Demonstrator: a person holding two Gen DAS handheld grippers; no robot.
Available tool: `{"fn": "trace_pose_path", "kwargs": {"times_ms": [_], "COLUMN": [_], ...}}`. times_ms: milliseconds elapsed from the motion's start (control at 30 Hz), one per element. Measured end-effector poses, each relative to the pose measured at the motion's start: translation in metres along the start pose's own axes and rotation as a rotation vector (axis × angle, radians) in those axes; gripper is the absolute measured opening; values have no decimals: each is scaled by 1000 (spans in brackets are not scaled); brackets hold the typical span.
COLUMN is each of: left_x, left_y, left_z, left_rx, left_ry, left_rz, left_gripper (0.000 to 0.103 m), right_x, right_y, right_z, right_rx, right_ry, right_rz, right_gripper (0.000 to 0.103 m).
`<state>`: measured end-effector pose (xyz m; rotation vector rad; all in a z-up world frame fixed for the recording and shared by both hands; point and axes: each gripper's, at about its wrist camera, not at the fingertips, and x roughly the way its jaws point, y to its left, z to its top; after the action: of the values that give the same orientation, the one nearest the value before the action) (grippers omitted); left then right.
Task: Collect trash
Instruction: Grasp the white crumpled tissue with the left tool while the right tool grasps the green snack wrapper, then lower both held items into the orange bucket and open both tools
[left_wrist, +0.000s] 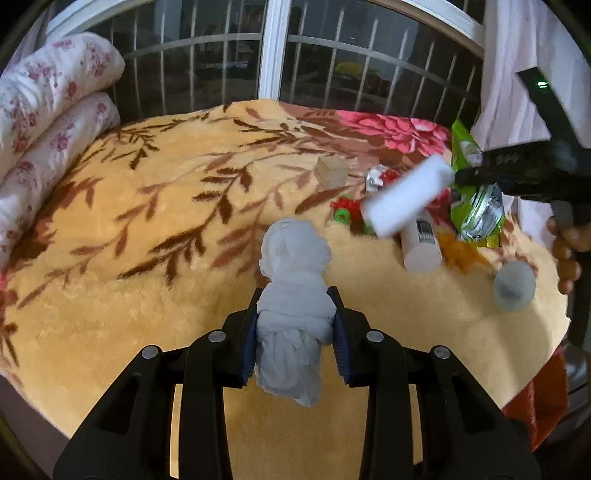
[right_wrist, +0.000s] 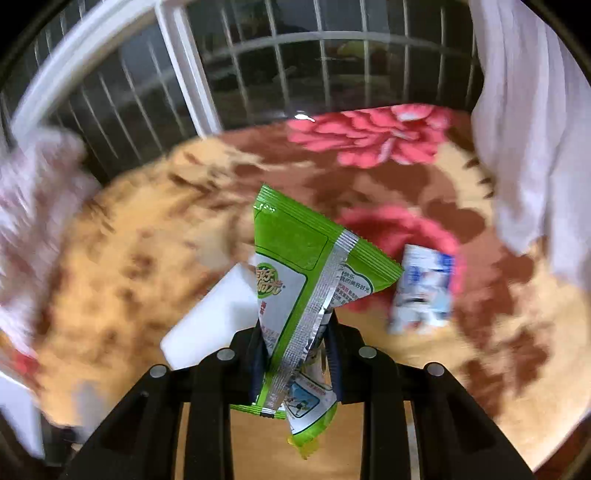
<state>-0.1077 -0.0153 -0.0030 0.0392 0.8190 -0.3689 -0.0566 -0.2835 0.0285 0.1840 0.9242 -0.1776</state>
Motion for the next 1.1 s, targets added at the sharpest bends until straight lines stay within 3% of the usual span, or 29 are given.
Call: {"fn": "trace_pose_path", "kwargs": {"times_ms": [67, 233, 367, 500, 600, 700, 833, 967, 1100], "left_x": [-6, -17, -24, -34, -40, -48, -68, -90, -94], "left_y": [-2, -5, -7, -11, -22, -30, -37, -42, -38], "left_z": [-7, -22, -31, -35, -33, -33, -48, -75, -113], "left_rx": [15, 29, 25, 31, 51, 49, 70, 130, 168], "left_ry": [1, 4, 6, -2, -14, -25, -49, -83, -64], "left_rz": [5, -5, -20, -28, -23, -40, -36, -19, -58], "left_gripper": [33, 33, 33, 33, 33, 33, 33, 33, 33], "right_x": [9, 18, -17, -68, -95, -119, -166, -182, -169], "right_y": [-9, -21, -30, -21, -16, -5, 18, 25, 25], "right_z": [-15, -69, -98, -108, -109, -119, -168, -219, -268], "right_rx": [47, 14, 39, -29, -76, -132, -225, -228, -215], "right_ry": [54, 114, 24, -79, -144, -213, -364, -380, -299], "right_rz": [86, 103, 183, 224, 163, 46, -109, -22, 91], "right_gripper": [29, 28, 25, 25, 25, 25, 25, 25, 25]}}
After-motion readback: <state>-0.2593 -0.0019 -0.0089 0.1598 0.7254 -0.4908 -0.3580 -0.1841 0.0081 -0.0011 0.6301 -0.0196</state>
